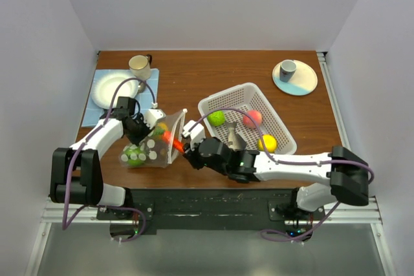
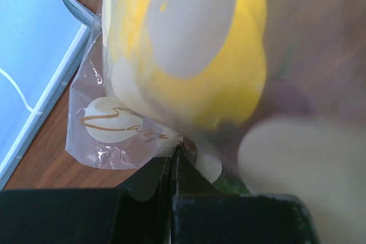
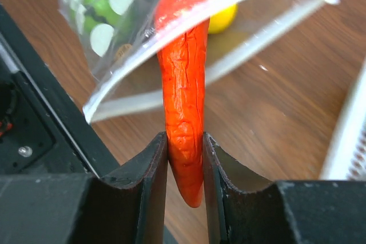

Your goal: Open the zip-top bag and remove the fake food

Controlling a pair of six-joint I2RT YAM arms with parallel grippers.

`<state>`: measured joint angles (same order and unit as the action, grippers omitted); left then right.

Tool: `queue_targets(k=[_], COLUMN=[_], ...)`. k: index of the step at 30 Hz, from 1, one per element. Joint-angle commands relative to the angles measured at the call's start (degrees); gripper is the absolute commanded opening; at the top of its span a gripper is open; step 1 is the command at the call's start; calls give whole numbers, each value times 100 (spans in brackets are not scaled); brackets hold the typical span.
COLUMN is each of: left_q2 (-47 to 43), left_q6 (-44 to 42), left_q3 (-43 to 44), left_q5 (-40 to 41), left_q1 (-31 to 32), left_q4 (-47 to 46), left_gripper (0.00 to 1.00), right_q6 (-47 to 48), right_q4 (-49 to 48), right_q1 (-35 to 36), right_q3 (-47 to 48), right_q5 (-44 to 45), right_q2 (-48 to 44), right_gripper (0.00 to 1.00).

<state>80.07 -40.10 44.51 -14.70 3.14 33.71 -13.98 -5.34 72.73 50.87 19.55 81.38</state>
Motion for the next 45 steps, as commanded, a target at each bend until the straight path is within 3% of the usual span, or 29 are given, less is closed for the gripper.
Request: queue_targets(k=[1, 5, 6, 9, 12, 17, 22, 24, 25, 28, 30, 35, 38, 41, 42, 44, 45], left_q2=[-88, -106, -89, -62, -44, -105, -194, -229, -238, -238, -229, -220, -238, -211, -211, -211, -220], left_q6=[-86, -77, -77, -60, -16, -7, -68, -104, -121, -104, -86, -60, -95, -86, -77, -77, -60], left_q3=[14, -4, -4, 22, 75, 119, 49, 14, 5, 14, 22, -4, -13, -4, -4, -4, -4], left_q5=[-15, -15, -15, -24, -94, -86, -51, -33, -33, -33, -68, -121, -112, -121, -121, -130, -130], left_q1=[29, 29, 29, 29, 29, 29, 29, 29, 29, 29, 29, 29, 29, 29, 29, 29, 29], left_q4=[-93, -102, -102, -111, -76, 3, 30, 47, 48, 30, 30, 4, -5, -23, -14, -14, -14], left_gripper=[0, 0, 0, 0, 0, 0, 0, 0, 0, 0, 0, 0, 0, 0, 0, 0, 0], right_q6=[-474, -1132, -1725, -2880, -3664, -3700, -3805, -3656, -3621, -3638, -3709, -3717, -2991, -1777, -1610, -1389, -1240], right_q4=[1227, 2746, 3532, 4703, 5419, 5386, 5255, 5079, 5052, 5279, 5587, 5755, 4713, 3116, 2918, 2706, 2540], right_q1=[-4, -4, -13, -4, -4, -425, -593, -681, -759, -830, -839, -866, -744, -103, 29, 31, 40], right_q3=[-340, -245, -123, 10, 89, 230, 353, 301, 300, 432, 573, 547, 354, 169, 230, 466, 502], right_q5=[689, 1594, 2213, 3077, 3633, 3837, 3968, 3899, 3872, 3968, 4109, 3969, 3382, 3011, 2924, 2660, 2581], right_q2=[-614, -1027, -1115, -1511, -1696, -1215, -940, -958, -949, -747, -616, -632, -834, -906, -801, -283, -98], right_gripper=[17, 14, 14, 13, 13, 26, 28, 38, 64, 94, 99, 97, 84, 68, 56, 45, 34])
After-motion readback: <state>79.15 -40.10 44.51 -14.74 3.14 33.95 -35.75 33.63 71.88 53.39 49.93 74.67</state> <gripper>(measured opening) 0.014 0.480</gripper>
